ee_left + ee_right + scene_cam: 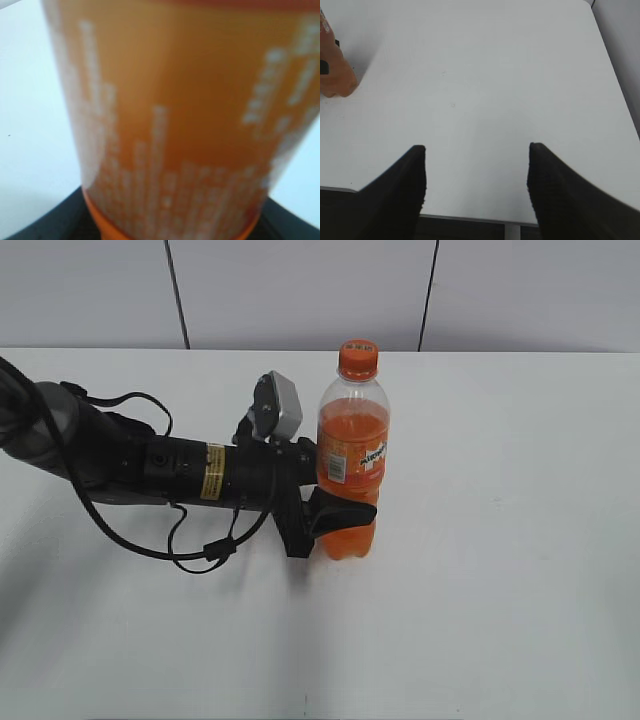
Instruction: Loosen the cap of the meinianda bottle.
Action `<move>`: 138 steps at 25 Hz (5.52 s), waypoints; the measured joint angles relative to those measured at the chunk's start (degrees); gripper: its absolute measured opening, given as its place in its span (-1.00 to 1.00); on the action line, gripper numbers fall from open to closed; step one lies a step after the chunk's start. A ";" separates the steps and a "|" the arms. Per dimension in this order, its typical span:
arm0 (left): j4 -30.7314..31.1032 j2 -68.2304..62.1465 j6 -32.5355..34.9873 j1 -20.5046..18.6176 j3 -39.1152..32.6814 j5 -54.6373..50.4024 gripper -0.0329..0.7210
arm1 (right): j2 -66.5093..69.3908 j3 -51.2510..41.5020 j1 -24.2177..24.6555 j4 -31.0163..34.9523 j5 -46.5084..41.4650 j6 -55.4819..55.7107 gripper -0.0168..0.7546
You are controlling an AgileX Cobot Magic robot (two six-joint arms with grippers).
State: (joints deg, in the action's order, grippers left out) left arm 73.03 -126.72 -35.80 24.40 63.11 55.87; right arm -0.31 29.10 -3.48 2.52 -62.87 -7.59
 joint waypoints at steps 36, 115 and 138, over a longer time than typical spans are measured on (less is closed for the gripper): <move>0.07 -0.21 0.24 0.00 0.00 0.53 0.17 | 0.24 0.37 0.00 -0.44 0.03 0.05 0.29; 1.25 -0.21 0.24 0.00 0.19 0.42 0.17 | 99.48 68.19 -23.00 10.52 -6.81 31.17 0.29; 1.61 -0.10 0.24 0.18 0.30 -0.58 0.17 | 104.87 73.56 -31.34 6.65 -6.85 37.66 0.29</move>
State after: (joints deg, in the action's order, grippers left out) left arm 74.64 -126.82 -35.56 24.58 63.40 55.28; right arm 104.56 102.65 -34.83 9.18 -69.71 30.07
